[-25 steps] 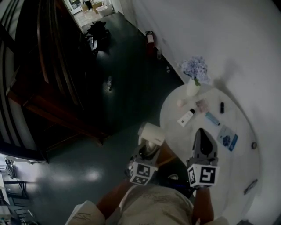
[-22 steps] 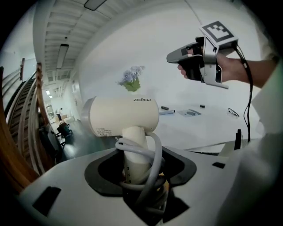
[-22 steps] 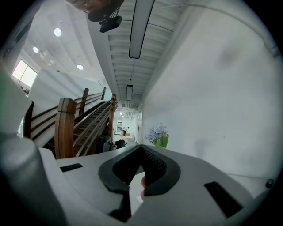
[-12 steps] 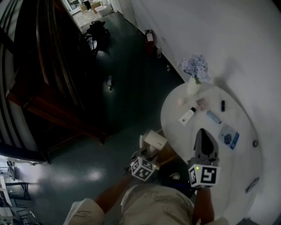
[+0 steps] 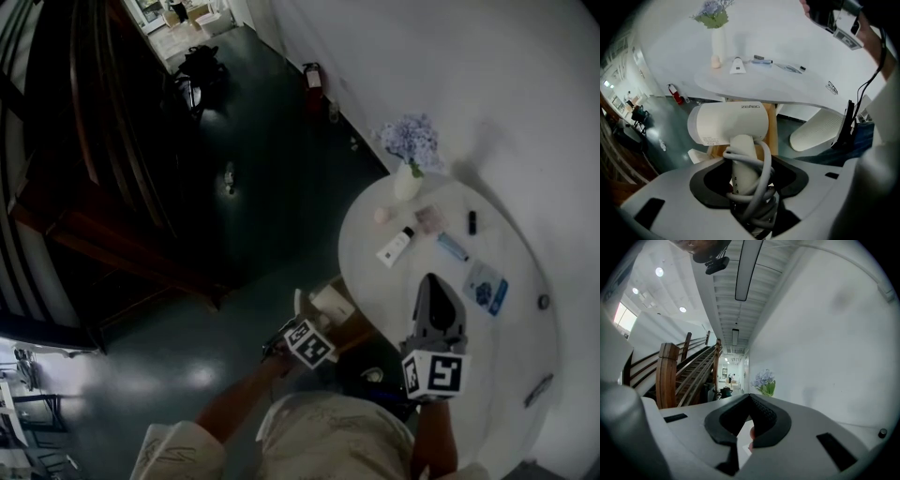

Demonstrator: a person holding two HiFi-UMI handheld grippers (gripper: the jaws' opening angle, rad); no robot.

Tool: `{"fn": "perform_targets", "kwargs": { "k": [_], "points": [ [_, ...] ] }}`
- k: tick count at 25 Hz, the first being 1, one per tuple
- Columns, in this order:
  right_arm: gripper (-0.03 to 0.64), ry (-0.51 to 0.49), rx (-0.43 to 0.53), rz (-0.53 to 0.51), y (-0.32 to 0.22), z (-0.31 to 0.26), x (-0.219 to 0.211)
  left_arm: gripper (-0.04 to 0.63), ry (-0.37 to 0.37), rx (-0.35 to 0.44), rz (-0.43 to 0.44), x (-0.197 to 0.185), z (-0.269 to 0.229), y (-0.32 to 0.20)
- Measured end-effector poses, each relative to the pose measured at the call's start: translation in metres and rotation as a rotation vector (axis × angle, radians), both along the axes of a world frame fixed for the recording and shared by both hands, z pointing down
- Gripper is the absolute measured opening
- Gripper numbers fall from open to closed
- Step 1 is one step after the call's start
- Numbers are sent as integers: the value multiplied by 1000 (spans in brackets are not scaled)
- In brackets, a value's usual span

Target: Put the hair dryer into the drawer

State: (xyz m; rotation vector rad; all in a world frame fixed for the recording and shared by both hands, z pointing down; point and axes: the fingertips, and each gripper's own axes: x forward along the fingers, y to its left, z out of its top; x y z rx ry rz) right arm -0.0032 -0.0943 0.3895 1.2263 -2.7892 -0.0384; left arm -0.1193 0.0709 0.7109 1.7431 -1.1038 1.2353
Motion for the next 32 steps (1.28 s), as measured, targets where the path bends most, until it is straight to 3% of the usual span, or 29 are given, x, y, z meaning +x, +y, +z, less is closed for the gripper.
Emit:
{"fn": "perform_targets", "kwargs": {
  "k": [4,15,32],
  "points": [
    [3,5,-3,10,-1,1,3,245,5,-64,37,1,11,-4],
    [3,17,-11,56,-7,5,18,245,17,-119,100,14,29,-30],
    [3,65,-39,149,-15,16,42,245,58,-30,131,32,47,-85]
  ]
}}
